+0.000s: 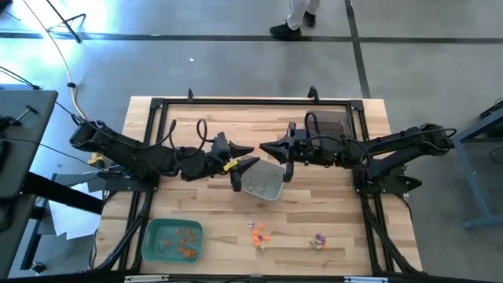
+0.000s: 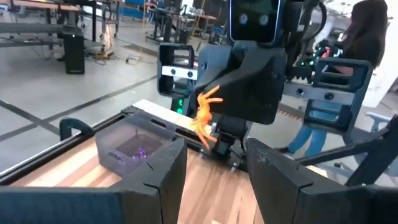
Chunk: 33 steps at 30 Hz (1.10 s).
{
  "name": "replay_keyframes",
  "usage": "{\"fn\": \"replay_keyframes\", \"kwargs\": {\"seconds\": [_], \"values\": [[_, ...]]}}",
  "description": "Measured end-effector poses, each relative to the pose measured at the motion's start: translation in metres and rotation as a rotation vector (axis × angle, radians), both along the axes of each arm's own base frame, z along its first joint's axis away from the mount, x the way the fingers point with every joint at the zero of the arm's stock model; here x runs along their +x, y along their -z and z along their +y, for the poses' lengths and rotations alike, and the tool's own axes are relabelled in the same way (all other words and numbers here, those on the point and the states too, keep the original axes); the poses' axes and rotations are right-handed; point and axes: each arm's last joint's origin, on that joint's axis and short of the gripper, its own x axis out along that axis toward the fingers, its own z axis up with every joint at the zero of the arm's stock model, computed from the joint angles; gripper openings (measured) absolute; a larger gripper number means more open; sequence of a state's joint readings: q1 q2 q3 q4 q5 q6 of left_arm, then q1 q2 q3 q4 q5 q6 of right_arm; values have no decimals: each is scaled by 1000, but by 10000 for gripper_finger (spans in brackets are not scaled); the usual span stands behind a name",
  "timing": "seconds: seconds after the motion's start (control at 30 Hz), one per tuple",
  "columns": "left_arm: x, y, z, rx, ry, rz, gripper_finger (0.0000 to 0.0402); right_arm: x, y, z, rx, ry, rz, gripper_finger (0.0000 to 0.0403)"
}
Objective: Sort Halloween decoration
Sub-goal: Put the orange spider toy into the green bin
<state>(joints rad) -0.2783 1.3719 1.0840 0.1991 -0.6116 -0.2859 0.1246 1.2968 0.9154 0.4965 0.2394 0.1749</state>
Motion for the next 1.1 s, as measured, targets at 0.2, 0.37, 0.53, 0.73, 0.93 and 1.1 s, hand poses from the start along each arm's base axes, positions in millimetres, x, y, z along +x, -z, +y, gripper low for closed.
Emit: {"fn": "replay_keyframes", "kwargs": {"seconds": [0.2,0.37,0.53,0.73,0.93,1.1], "values": [[4,-1,5,-7,-3,-23,148,0,0,0,0,-6,0,0],[5,-1,9,23,-2,-16,146,0,0,1,-1,-15,1,0],[5,-1,9,40,16,-10,115,0,0,1,-2,-17,1,0],[5,-1,11,39,21,-6,13,0,0,1,-3,-29,0,0],[5,-1,11,39,22,-9,3,0,0,1,0,-42,0,0],[5,-1,11,39,22,-9,1,0,0,1,2,-42,-1,0]]}}
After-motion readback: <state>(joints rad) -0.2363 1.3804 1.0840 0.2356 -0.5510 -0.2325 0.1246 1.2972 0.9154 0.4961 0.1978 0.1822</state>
